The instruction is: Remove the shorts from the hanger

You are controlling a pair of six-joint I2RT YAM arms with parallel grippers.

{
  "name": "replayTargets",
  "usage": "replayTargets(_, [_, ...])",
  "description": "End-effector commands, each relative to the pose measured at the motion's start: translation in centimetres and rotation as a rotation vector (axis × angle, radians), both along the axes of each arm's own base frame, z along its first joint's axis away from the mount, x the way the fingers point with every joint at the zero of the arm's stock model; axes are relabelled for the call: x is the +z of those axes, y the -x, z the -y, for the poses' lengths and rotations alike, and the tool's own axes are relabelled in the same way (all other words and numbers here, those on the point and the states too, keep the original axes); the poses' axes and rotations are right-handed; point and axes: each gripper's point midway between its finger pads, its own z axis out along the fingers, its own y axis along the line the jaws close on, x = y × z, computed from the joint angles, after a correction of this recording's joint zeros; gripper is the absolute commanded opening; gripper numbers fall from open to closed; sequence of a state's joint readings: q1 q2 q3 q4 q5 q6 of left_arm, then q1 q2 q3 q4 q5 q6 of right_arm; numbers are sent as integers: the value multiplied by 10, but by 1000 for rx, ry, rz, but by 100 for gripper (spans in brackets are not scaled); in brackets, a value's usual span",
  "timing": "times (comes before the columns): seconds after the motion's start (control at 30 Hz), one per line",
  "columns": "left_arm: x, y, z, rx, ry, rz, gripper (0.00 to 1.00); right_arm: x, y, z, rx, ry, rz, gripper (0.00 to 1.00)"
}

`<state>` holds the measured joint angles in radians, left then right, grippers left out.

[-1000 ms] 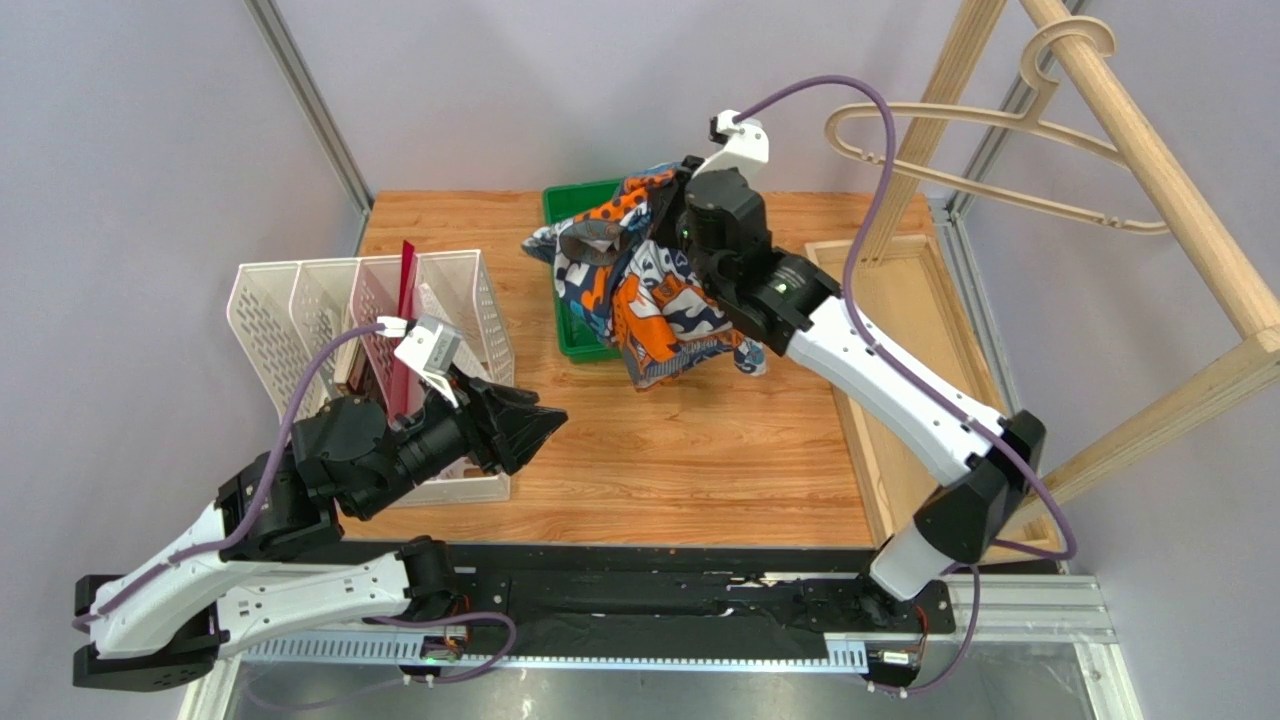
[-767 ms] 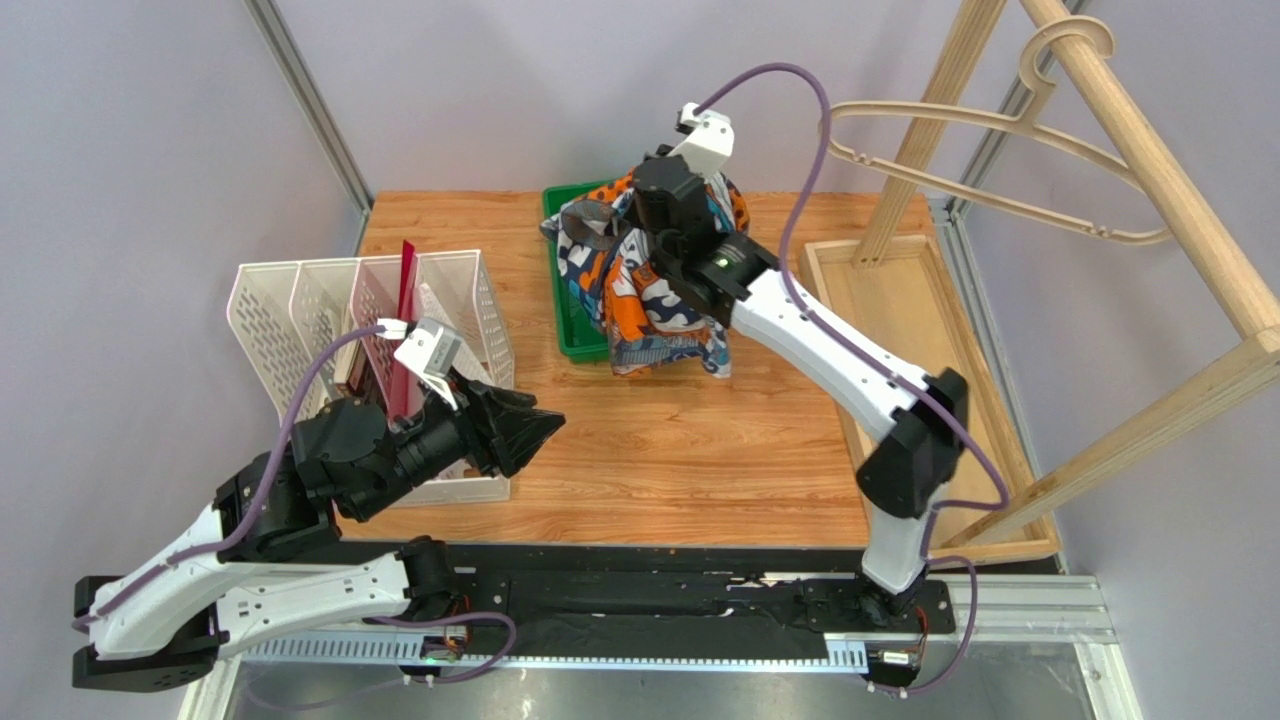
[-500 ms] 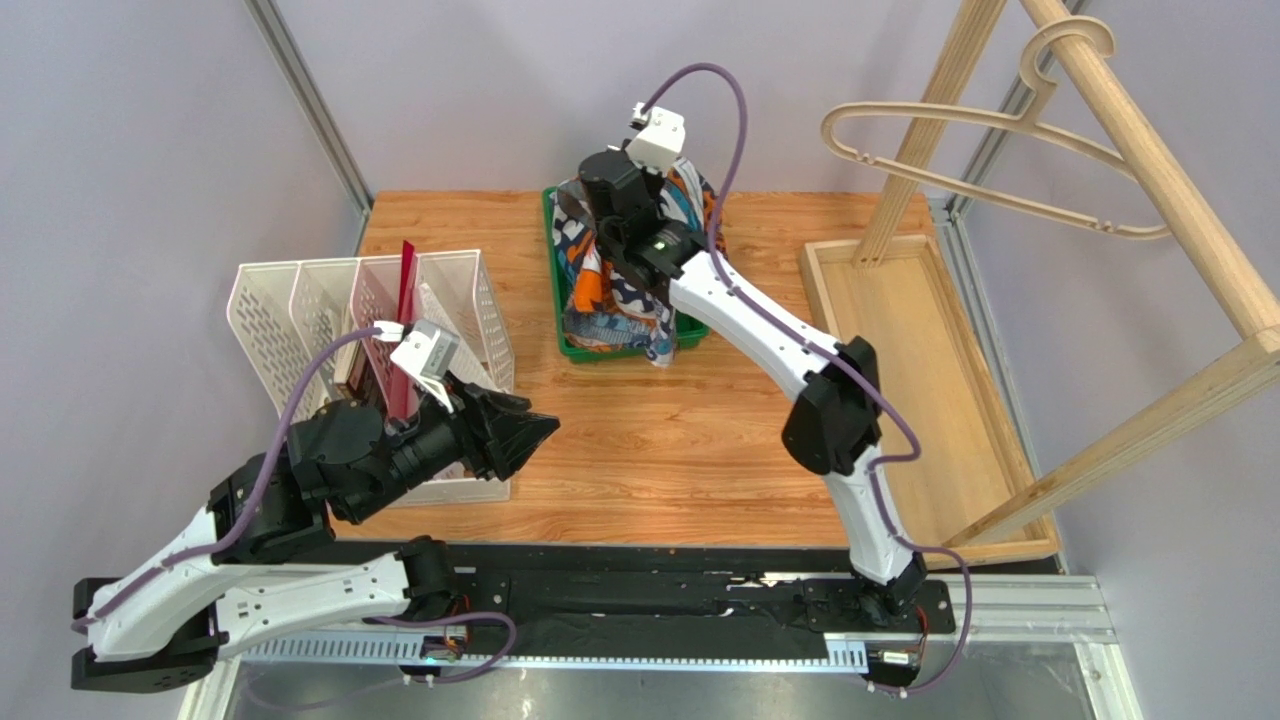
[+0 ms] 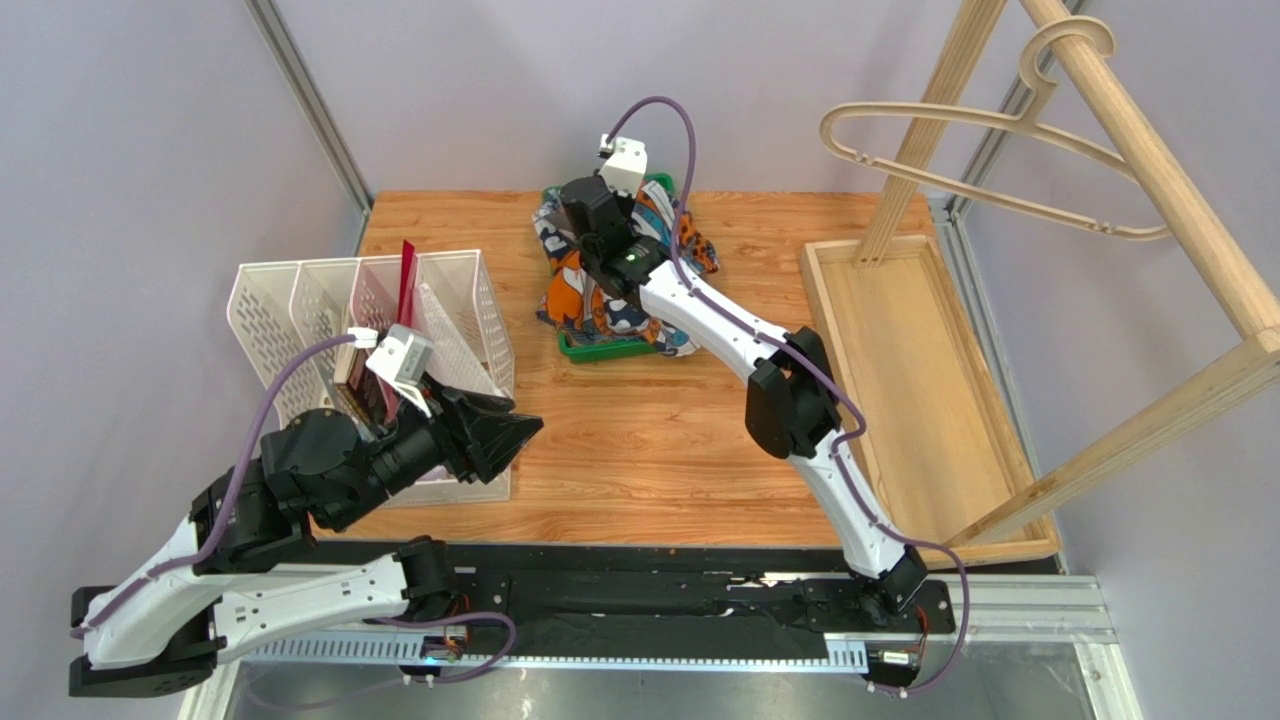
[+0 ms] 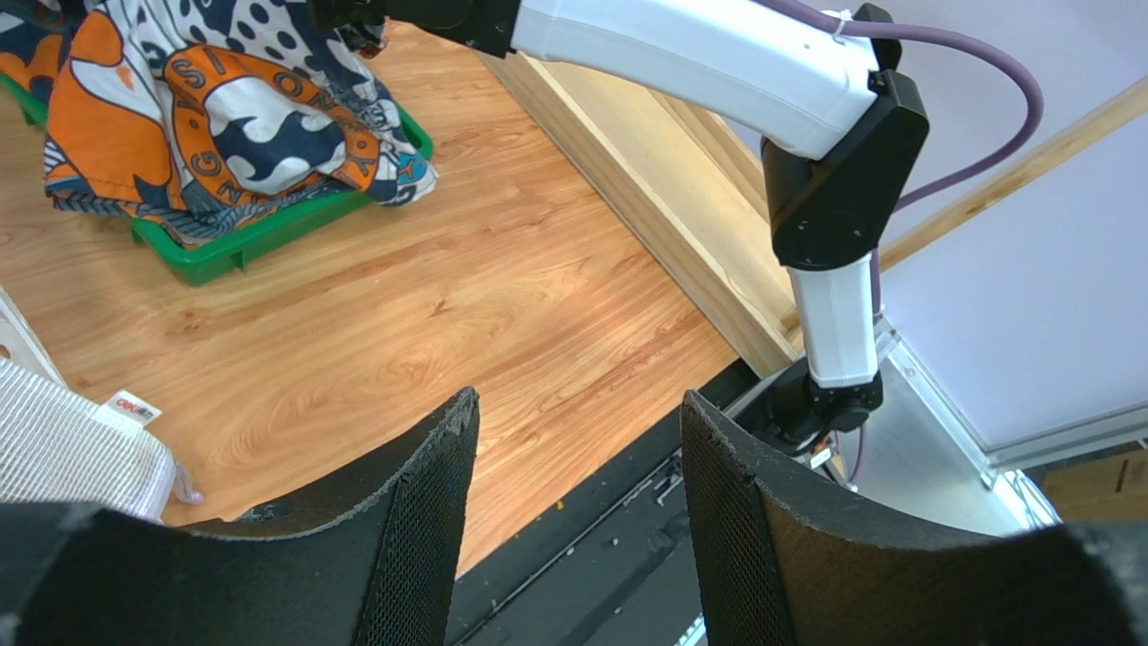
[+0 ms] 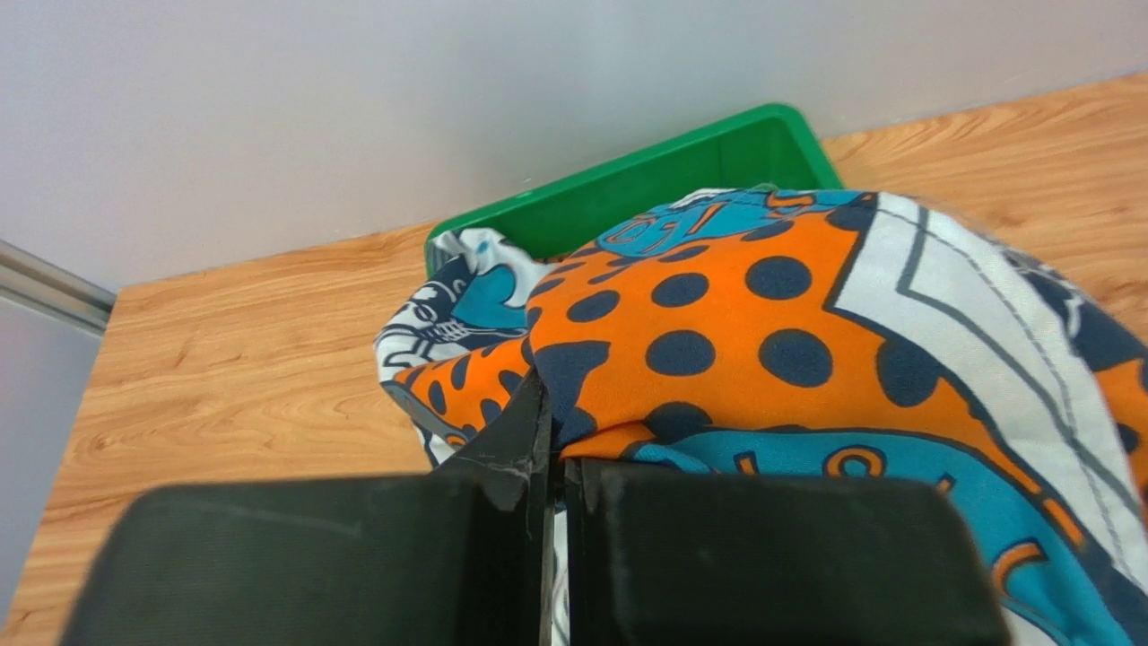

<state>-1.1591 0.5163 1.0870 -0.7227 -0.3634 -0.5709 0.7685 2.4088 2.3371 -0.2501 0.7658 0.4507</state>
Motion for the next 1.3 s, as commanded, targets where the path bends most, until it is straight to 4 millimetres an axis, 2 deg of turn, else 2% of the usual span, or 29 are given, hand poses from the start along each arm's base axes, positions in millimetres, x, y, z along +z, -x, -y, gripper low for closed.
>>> replayTargets(0.0, [-3, -1, 2, -2, -14, 2, 62, -10, -11, -4, 27, -94, -33, 3])
replayTargets(0.1, [-3, 0, 4, -7, -10, 0, 62, -23, -11, -3, 52, -89, -80, 14])
replayTargets(0.17, [-3, -1, 6, -10, -7, -4, 62, -23, -9, -2, 64, -82, -97, 21])
replayTargets(0.2, [-3, -1, 8, -14, -4, -6, 63, -19, -6, 1, 74, -72, -107, 34])
replayTargets(0.27, [0, -1, 13, -24, 10, -5, 63, -9, 0, -2, 105, -65, -111, 42])
replayTargets(0.3, [1, 1, 15, -34, 14, -6, 63, 2, 5, 2, 112, -60, -116, 51])
replayTargets(0.37, [3, 0, 21, -43, 20, -7, 63, 14, 14, 5, 138, -55, -130, 56])
replayTargets(0.4, [4, 1, 23, -52, 26, -10, 63, 26, 23, 10, 149, -49, -140, 62])
replayTargets(0.43, [4, 0, 25, -53, 27, -12, 62, 30, 29, 13, 158, -48, -150, 63])
replayTargets(0.47, [6, 0, 29, -62, 34, -13, 62, 23, 37, 15, 173, -31, -186, 64])
replayTargets(0.5, [7, 0, 32, -68, 40, -11, 62, 42, 46, 18, 194, -41, -172, 70])
replayTargets(0.57, [10, 0, 39, -83, 50, -9, 62, 46, 59, 20, 221, -38, -189, 72])
replayTargets(0.63, [12, 0, 46, -95, 53, -12, 62, 60, 74, 29, 240, -40, -197, 81])
replayTargets(0.7, [13, 2, 54, -121, 62, -21, 61, 66, 96, 37, 279, -40, -243, 83])
replayTargets(0.73, [15, 1, 57, -126, 69, -21, 61, 60, 105, 41, 287, -30, -270, 83])
replayTargets(0.77, [15, 2, 60, -134, 73, -23, 61, 74, 119, 48, 303, -41, -270, 83])
replayTargets(0.8, [15, 3, 61, -140, 77, -24, 61, 74, 129, 54, 310, -32, -282, 83])
replayTargets(0.83, [16, 2, 65, -145, 82, -25, 61, 64, 150, 63, 328, -7, -312, 83])
replayTargets(0.9, [14, 3, 71, -163, 80, -31, 61, 49, 172, 67, 372, 5, -321, 83])
replayTargets(0.93, [12, 3, 76, -171, 72, -37, 61, 10, 189, 69, 391, 42, -384, 83])
replayTargets(0.97, [12, 3, 79, -182, 71, -39, 61, 23, 203, 78, 404, 19, -359, 83])
replayTargets(1.0, [8, 3, 83, -188, 56, -48, 61, 17, 212, 86, 403, 20, -375, 83])
replayTargets(1.03, [8, 2, 85, -188, 56, -48, 61, -13, 228, 101, 386, 50, -441, 83])
replayTargets(1.07, [6, 3, 88, -195, 55, -51, 61, -2, 241, 111, 380, -5, -424, 83])
replayTargets(1.1, [6, 2, 90, -196, 60, -51, 61, -8, 252, 119, 384, -18, -437, 83])
replayTargets(1.13, [5, 2, 92, -201, 64, -51, 61, -9, 265, 117, 428, -60, -438, 83])
replayTargets(1.17, [0, 2, 95, -207, 60, -54, 61, -16, 286, 130, 447, -97, -438, 83])
replayTargets(1.23, [-3, 1, 99, -211, 68, -57, 61, -11, 306, 126, 533, -178, -398, 84])
replayTargets(1.27, [-11, 1, 102, -213, 55, -69, 61, -32, 320, 134, 545, -177, -419, 84])
